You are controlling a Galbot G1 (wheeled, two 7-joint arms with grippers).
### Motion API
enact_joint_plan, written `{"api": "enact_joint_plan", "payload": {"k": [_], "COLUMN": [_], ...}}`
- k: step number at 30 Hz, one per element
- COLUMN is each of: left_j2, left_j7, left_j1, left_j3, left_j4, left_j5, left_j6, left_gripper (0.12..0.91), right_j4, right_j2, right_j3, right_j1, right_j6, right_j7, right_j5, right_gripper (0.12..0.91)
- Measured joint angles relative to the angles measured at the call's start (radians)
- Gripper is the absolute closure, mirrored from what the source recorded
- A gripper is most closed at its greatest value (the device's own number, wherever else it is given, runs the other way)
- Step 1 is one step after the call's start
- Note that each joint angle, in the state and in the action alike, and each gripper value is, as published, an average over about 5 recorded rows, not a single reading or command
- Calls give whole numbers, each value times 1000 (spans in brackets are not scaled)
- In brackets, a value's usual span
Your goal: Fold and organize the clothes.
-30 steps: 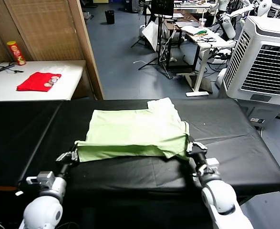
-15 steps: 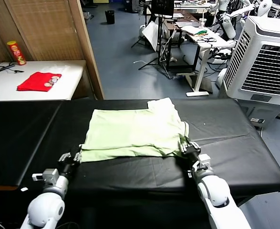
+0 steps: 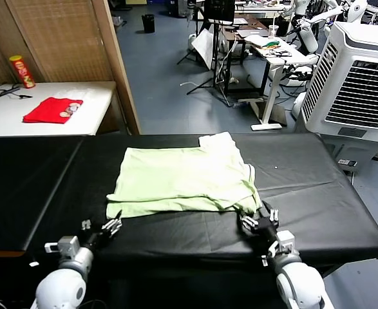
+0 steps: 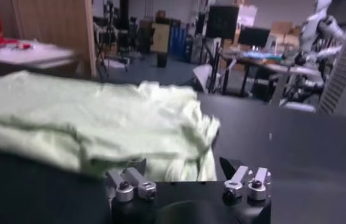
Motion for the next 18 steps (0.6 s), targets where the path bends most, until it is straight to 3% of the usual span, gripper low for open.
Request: {"api": "enact_joint_plan", "payload": {"k": [2,5,7,10,18], "left_j2": [1,5,10,23,79], "left_j7": [2,5,5,3,1], "left_j1": [-1,6,15,34,131], "left_j3": [-1,-1,-2,-3,-23], "left_j4": [4,2,-6,-26,-110], "left_j5": [-11,-11,12,72,161], "left_j6": [1,1,0,-3,4], "left_gripper": [536,736,851,903,902], "right_j4": [11,37,60,99,210], "right_j2": [-3,-15,-26,-47,-75], "right_j3": [1,7,15,28,60], "right_j1": [-8,-23,-37,-67,-179], "right_j6": [-14,-51,-82,-130,-199], "right_j7": [7,19,28,43,73], "right_j5": [7,36,64,98,114], "right_gripper": [828,902,903,903,903]}}
